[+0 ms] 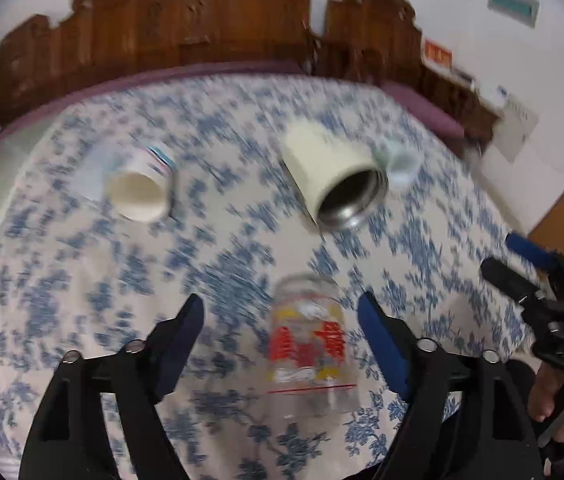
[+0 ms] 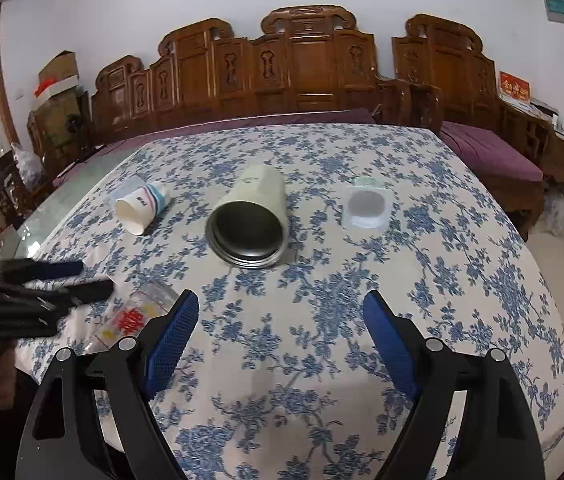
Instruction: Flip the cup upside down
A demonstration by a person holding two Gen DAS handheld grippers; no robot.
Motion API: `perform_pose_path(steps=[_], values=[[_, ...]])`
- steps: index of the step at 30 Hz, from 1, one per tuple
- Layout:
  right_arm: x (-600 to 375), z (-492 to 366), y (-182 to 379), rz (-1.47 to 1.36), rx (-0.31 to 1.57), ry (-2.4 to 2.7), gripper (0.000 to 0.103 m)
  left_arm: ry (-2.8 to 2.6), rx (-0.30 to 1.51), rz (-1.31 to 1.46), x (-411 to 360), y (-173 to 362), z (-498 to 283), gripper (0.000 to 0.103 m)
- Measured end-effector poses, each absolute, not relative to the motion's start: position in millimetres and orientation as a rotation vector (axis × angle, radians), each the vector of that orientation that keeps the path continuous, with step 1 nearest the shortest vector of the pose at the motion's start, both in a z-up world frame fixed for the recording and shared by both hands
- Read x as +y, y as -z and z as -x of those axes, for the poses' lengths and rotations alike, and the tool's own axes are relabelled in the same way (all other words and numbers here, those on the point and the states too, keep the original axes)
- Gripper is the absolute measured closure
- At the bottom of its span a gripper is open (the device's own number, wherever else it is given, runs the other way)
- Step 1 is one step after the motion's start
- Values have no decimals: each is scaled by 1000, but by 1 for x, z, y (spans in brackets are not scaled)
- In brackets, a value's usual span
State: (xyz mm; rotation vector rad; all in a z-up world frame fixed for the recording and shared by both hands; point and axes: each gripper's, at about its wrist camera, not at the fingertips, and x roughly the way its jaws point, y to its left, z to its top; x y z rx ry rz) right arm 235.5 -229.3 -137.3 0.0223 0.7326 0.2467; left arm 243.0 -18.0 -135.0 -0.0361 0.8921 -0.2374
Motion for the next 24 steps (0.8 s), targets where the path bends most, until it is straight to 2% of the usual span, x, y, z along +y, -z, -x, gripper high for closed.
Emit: perform_pose_path(steps=[2, 4, 5, 6, 14, 24], values=[[-219, -236, 135, -11, 735, -261, 17, 202, 825, 30, -3, 123, -235, 16], [-208, -236, 135, -1, 742, -278, 17, 170, 762, 24, 10, 112, -226, 15], [-202, -237, 136, 2, 746, -285, 17, 150, 743, 17, 15, 108, -223, 9], [-196, -238, 136, 3, 751, -294, 17, 133, 728, 13, 20, 105, -221, 7], [-151, -245, 147, 4, 821, -364, 17, 58, 668, 30, 58, 99, -202, 7], [-115, -283, 186, -118, 1037, -360, 17, 45, 682, 64, 80, 112, -204, 7]])
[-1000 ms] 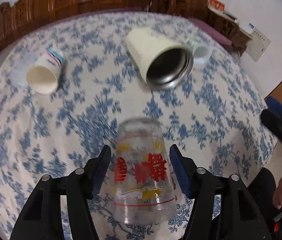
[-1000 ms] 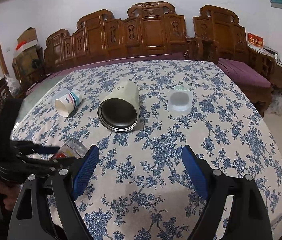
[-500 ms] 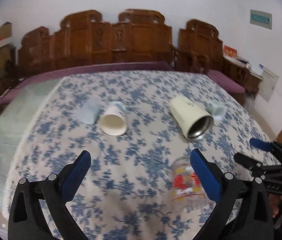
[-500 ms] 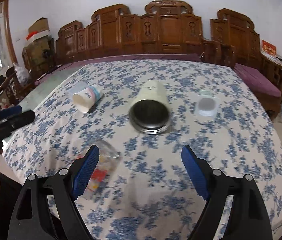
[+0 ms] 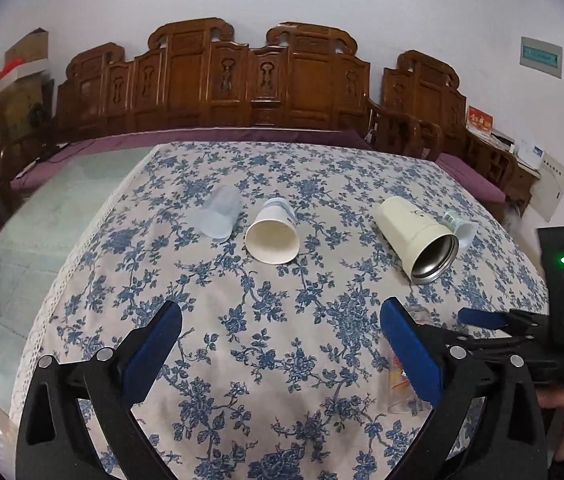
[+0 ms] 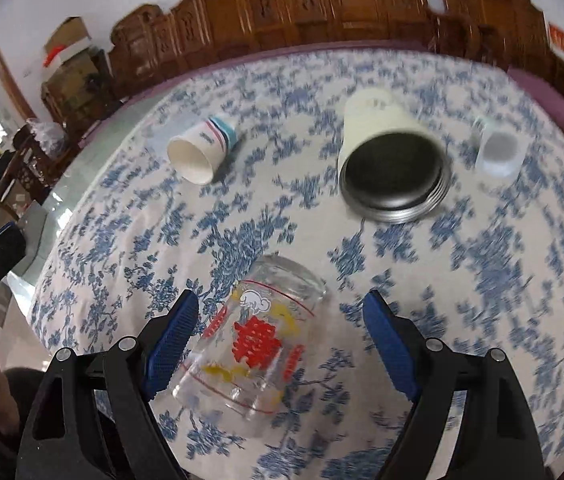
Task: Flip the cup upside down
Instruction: 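Turn the glass cup mouth-down and lower it onto the tablecloth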
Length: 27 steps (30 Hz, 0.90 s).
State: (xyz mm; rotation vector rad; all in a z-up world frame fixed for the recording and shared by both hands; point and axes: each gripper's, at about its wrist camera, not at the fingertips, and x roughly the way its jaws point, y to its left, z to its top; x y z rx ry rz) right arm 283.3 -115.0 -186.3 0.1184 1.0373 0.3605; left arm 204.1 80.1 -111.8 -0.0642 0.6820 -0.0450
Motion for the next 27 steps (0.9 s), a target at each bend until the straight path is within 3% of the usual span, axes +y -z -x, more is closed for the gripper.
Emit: perform_pose_path(steps=[13, 17, 27], values=[[-100, -313, 225, -229, 1248, -322, 25, 39, 695, 111, 90, 116, -205, 7], [-98, -316, 225, -230, 1253, -324, 36, 37, 698, 110, 91, 117, -206, 7], [-101, -310, 207, -185, 1149, -409, 44, 25, 717, 105, 92, 122, -209, 7]])
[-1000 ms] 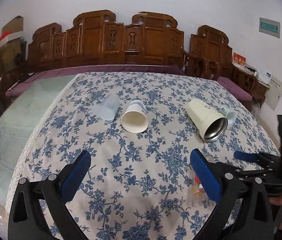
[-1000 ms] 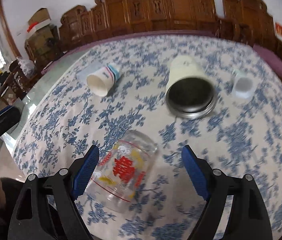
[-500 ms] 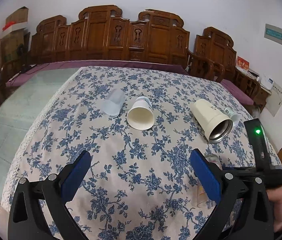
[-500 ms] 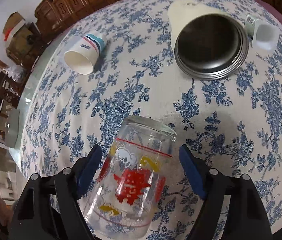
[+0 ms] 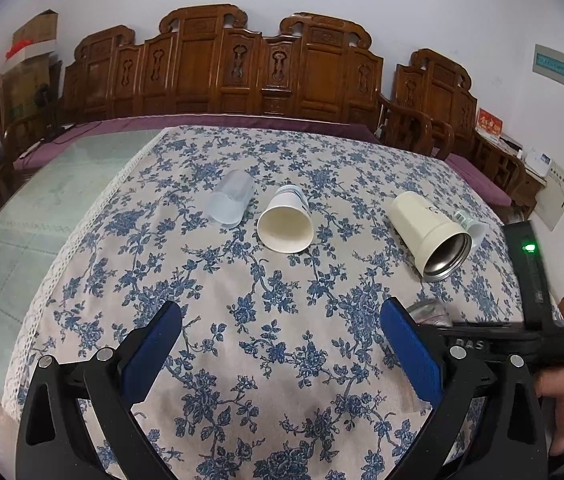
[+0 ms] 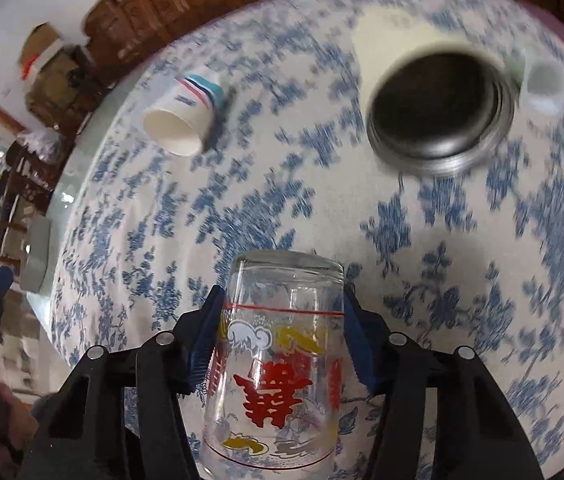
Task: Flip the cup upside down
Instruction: 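Turn the glass cup mouth-down and lower it onto the tablecloth, then open the right gripper and withdraw from the upside-down glass cup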
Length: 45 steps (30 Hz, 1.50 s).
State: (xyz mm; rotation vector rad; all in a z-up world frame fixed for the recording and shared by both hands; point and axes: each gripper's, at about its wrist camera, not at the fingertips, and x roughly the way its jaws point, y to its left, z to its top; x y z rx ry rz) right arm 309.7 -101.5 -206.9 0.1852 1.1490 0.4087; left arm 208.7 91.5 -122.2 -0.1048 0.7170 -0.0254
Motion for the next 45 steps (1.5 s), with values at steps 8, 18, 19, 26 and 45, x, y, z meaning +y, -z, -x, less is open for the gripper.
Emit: perform_pose_path(steps=[8, 18, 19, 26, 45], values=[[-112, -295, 168, -78, 934, -438, 45, 32, 726, 103, 89, 124, -210, 7], [-103, -290, 162, 127, 813, -424, 45, 35, 733, 101, 87, 127, -212, 7], [-102, -288, 162, 141, 810, -426, 45, 35, 733, 99, 87, 127, -212, 7], [-93, -281, 168, 186, 819, -443, 45, 40, 731, 97, 85, 128, -211, 7], [-107, -269, 152, 46, 795, -479, 36, 46, 717, 92, 82, 124, -208, 7]])
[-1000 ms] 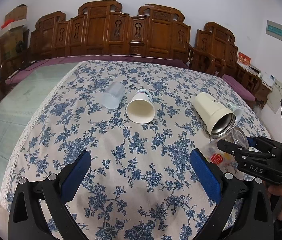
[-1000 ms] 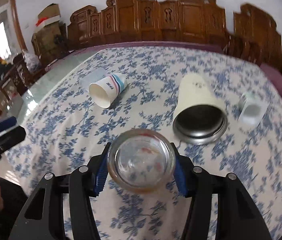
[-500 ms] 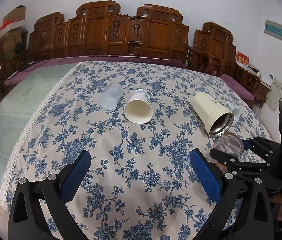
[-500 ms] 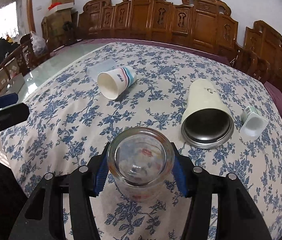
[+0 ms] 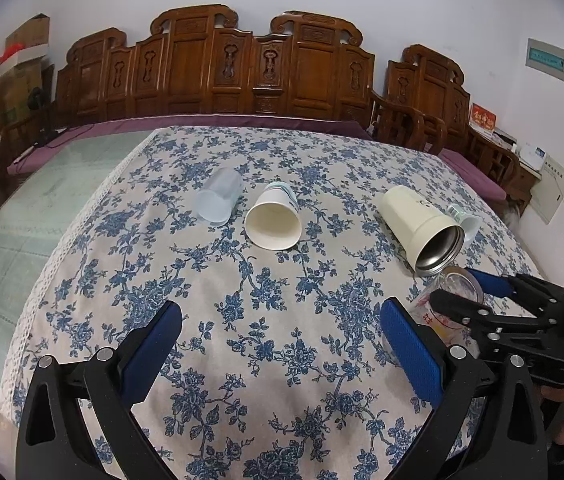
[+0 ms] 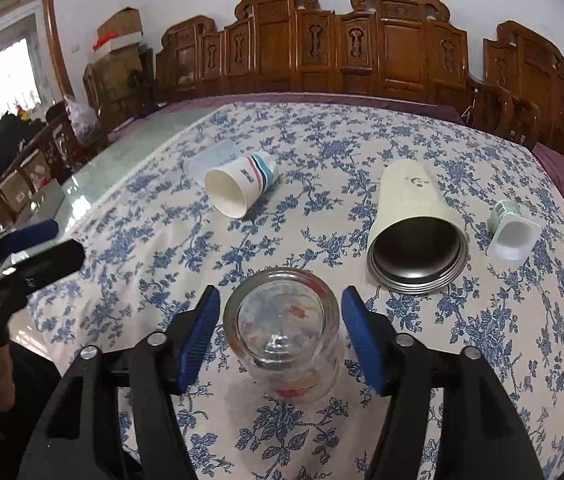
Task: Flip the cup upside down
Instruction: 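Open the right gripper and withdraw from the upside-down glass cup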
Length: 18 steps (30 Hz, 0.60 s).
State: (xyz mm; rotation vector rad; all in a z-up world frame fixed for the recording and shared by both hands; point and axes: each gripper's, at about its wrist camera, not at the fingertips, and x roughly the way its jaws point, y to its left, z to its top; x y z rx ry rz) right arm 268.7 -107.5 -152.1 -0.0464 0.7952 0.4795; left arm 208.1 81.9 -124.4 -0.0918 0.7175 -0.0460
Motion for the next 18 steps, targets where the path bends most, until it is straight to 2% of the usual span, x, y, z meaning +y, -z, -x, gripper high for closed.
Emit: perform_pose_path(steps=[18], values=[[-164, -225, 131, -46, 756, -355, 4, 36, 750, 26, 50, 126, -192, 7]])
